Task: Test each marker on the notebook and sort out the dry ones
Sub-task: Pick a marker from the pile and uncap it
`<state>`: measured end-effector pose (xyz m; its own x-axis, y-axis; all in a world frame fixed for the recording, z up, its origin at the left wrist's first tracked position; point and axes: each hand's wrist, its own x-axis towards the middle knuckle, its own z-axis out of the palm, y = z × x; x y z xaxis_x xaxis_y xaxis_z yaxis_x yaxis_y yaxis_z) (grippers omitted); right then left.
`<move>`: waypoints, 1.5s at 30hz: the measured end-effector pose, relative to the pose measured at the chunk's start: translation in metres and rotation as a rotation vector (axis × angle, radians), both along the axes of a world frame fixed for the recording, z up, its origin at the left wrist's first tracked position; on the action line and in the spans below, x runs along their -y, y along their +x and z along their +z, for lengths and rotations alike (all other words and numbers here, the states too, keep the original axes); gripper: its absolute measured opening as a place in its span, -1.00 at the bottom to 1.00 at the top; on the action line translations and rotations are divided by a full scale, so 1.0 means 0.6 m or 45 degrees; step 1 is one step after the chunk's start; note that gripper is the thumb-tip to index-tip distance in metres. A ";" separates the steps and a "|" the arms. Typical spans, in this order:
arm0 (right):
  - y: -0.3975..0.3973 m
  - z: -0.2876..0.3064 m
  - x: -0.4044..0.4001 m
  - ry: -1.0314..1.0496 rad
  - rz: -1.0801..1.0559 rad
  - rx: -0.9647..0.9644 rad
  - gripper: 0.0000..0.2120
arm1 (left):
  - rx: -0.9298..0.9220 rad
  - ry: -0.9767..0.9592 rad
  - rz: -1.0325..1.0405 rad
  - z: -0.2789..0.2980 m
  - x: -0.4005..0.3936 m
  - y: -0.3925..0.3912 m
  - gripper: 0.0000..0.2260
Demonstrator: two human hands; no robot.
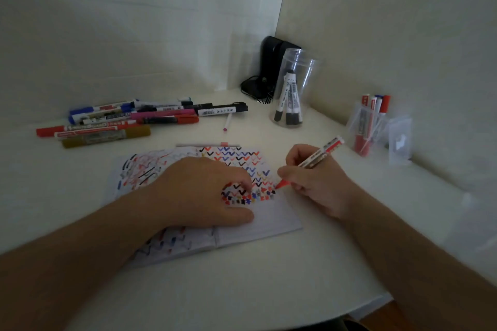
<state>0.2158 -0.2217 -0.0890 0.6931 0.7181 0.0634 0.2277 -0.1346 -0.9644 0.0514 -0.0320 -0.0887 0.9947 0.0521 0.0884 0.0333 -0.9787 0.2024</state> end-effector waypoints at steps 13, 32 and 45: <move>0.005 -0.023 0.006 -0.195 -0.124 0.399 -0.69 | -0.028 0.056 -0.005 0.006 0.008 0.006 -0.44; -0.004 -0.018 0.004 -0.264 -0.116 0.474 -0.67 | -0.056 0.062 0.021 0.003 0.006 0.008 -0.41; -0.001 -0.020 0.001 -0.237 -0.131 0.444 -0.67 | -0.063 0.065 0.007 0.008 0.009 0.005 -0.43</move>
<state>0.2150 -0.2222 -0.1011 0.7221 0.6672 0.1827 0.5127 -0.3389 -0.7889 0.0543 -0.0373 -0.0840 0.9976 0.0545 0.0422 0.0476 -0.9875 0.1502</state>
